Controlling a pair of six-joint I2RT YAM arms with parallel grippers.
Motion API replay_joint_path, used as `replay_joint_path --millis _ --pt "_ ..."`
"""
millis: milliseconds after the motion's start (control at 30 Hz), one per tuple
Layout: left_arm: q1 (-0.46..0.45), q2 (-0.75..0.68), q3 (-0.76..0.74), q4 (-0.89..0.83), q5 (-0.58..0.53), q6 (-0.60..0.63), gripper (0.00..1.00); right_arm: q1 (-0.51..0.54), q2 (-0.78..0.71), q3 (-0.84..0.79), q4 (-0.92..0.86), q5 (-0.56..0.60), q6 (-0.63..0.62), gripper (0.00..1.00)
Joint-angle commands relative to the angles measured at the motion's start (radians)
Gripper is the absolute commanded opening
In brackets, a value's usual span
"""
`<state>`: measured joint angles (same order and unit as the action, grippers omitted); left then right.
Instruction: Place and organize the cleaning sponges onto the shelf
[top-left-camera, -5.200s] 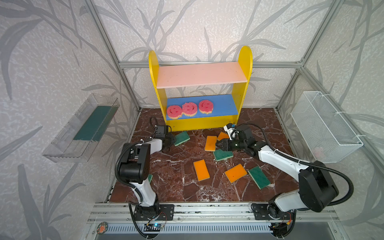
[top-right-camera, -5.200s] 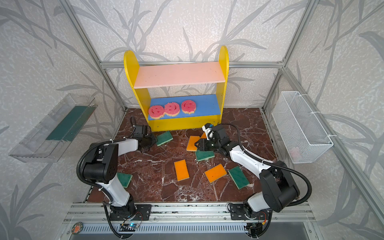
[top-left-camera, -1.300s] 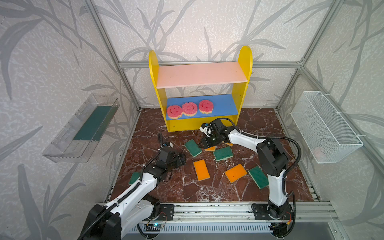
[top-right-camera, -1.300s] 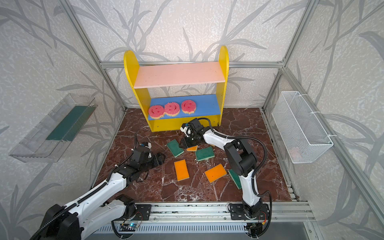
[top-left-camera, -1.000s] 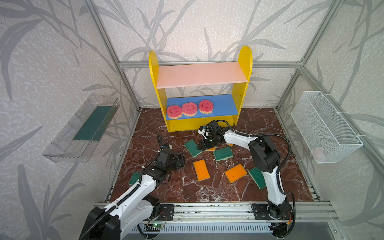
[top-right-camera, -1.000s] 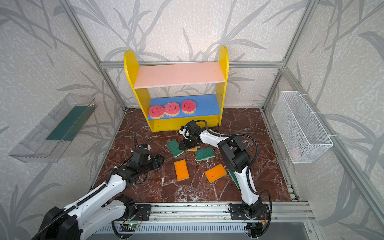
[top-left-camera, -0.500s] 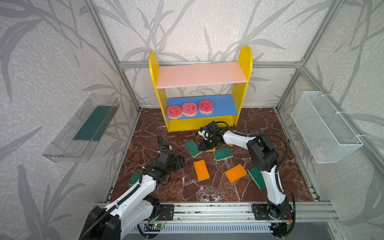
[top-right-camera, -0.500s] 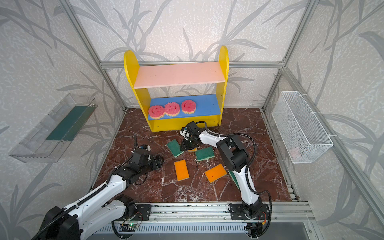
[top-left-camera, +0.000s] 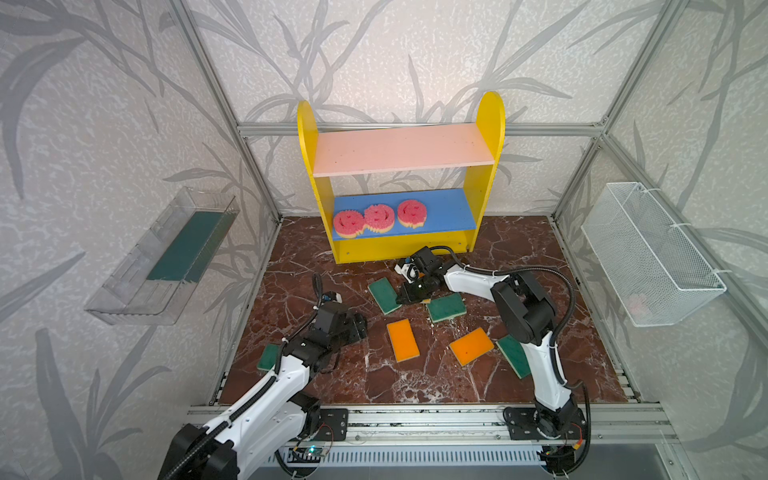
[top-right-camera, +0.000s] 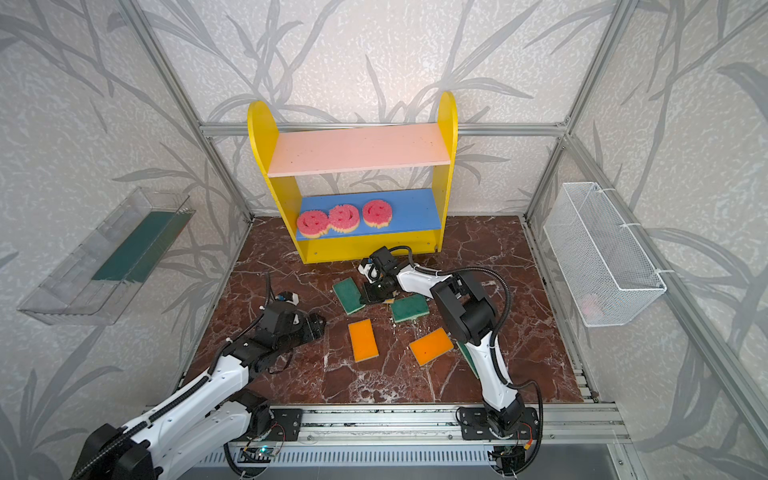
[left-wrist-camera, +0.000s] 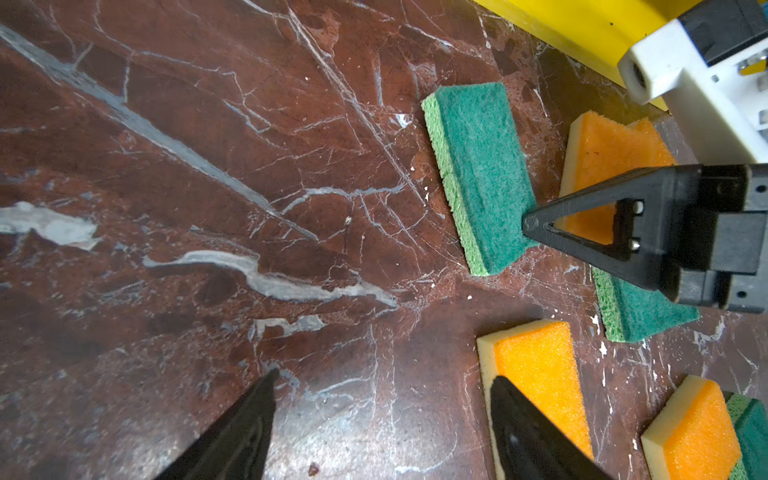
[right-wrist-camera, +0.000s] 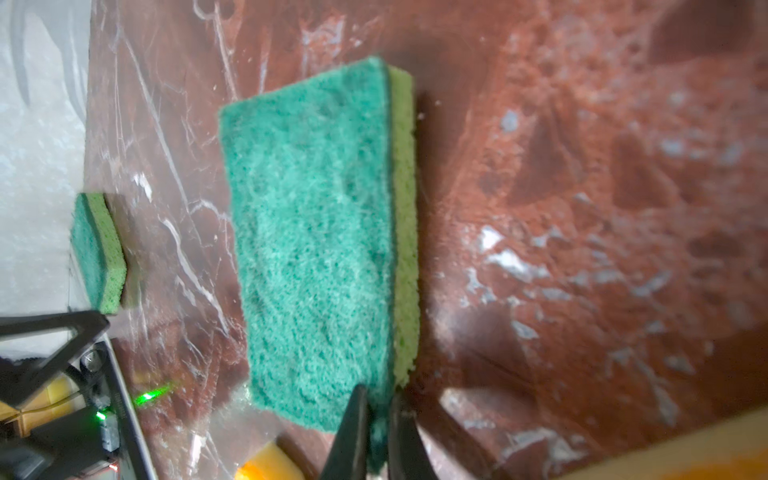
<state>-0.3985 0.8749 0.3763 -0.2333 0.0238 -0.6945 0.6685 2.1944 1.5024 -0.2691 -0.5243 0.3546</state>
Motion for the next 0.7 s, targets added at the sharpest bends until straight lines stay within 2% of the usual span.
replay_joint_path --millis 0,167,333,500,667 --pt "0.003 -0.052 -0.008 -0.048 -0.022 -0.023 0.82 0.011 -0.031 -0.031 -0.006 0.013 0.025 0.04" --pt "0.004 -0.140 -0.015 -0.089 -0.026 -0.053 0.82 0.011 -0.086 -0.073 0.088 0.015 0.096 0.01" --pt "0.006 -0.271 -0.027 -0.140 -0.022 -0.100 0.82 0.011 -0.117 -0.113 0.262 -0.007 0.231 0.00" --pt "0.006 -0.362 -0.018 -0.194 0.023 -0.167 0.82 0.011 -0.091 -0.133 0.499 -0.014 0.414 0.00" --pt "0.007 -0.379 0.060 -0.278 0.050 -0.158 0.82 0.013 -0.021 -0.074 0.618 0.015 0.477 0.00"
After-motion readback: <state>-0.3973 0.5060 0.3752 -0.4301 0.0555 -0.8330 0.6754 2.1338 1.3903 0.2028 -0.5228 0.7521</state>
